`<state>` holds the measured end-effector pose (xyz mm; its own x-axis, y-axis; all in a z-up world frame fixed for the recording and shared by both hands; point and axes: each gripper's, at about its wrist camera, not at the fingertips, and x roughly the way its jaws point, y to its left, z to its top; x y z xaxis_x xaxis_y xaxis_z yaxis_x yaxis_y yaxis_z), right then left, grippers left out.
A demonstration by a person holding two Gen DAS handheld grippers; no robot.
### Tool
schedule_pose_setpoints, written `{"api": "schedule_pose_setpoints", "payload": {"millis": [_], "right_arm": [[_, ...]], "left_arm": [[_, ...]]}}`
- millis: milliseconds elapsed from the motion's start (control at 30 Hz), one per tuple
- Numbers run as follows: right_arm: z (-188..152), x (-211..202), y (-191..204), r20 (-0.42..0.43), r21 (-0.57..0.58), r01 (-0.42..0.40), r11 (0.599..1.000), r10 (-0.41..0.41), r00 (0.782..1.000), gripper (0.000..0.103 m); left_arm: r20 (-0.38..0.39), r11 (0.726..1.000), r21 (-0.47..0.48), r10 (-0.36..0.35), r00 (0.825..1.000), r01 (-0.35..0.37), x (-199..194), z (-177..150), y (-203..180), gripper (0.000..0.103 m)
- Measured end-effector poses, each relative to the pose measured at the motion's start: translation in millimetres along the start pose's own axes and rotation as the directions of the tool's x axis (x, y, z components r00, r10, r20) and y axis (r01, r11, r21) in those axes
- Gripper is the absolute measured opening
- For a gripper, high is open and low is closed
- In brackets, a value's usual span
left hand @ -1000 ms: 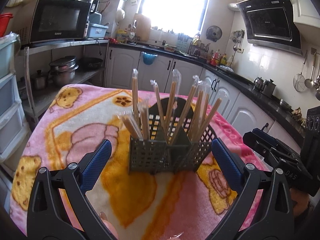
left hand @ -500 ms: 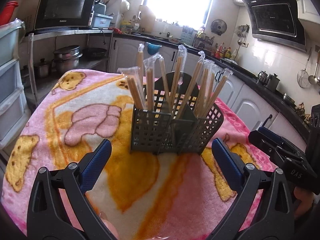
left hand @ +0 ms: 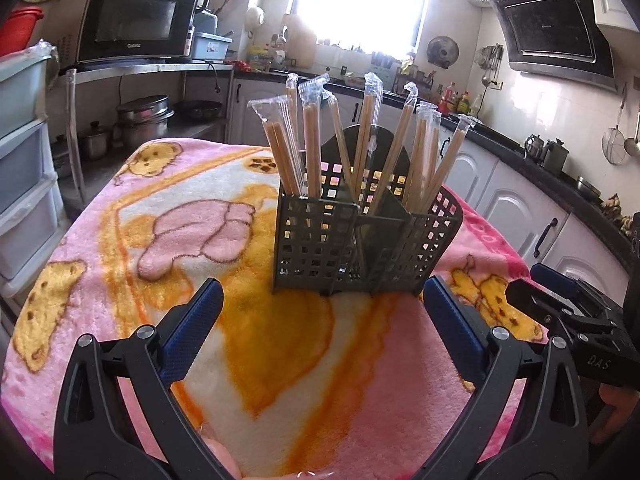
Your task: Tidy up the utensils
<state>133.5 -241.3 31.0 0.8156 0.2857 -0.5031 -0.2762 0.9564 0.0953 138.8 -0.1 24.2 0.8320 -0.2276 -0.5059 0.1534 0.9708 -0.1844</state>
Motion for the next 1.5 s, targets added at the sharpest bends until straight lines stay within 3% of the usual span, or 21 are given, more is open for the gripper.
{"api": "schedule_pose_setpoints", "payload": {"millis": [300, 700, 833, 1067, 1333, 1500], "right_arm": [[-20, 2, 6, 0.027, -0.06, 0.039, 0.997, -0.037, 0.999, 0.092], [-27, -13, 6, 0.16, -0.055, 0.044, 0.998, -0.035, 0.986, 0.094], [-28, -22, 6, 0.228, -0.048, 0.04, 0.998, -0.028, 0.973, 0.094], [-33, -42, 8, 0.377, -0.046, 0.059, 0.997, -0.037, 0.926, 0.096], [-36, -48, 14, 0.436, -0.051, 0.105, 0.993, -0.073, 0.897, 0.096], [-37, -49, 17, 0.44, -0.06, 0.106, 0.993, -0.069, 0.895, 0.096]], "left_arm": [[0.055, 1.0, 0.009, 0.021, 0.998, -0.021, -4, -13, 0, 0.092], [0.171, 0.998, 0.043, 0.038, 0.984, -0.046, -16, -20, -5, 0.093], [0.226, 0.997, 0.054, 0.049, 0.973, -0.063, -23, -21, -6, 0.093], [0.314, 0.993, 0.076, 0.066, 0.947, -0.094, -31, -25, -9, 0.093], [0.345, 0.992, 0.069, 0.078, 0.935, -0.108, -33, -26, -7, 0.093], [0.347, 0.992, 0.067, 0.08, 0.934, -0.11, -33, -26, -6, 0.093]]}}
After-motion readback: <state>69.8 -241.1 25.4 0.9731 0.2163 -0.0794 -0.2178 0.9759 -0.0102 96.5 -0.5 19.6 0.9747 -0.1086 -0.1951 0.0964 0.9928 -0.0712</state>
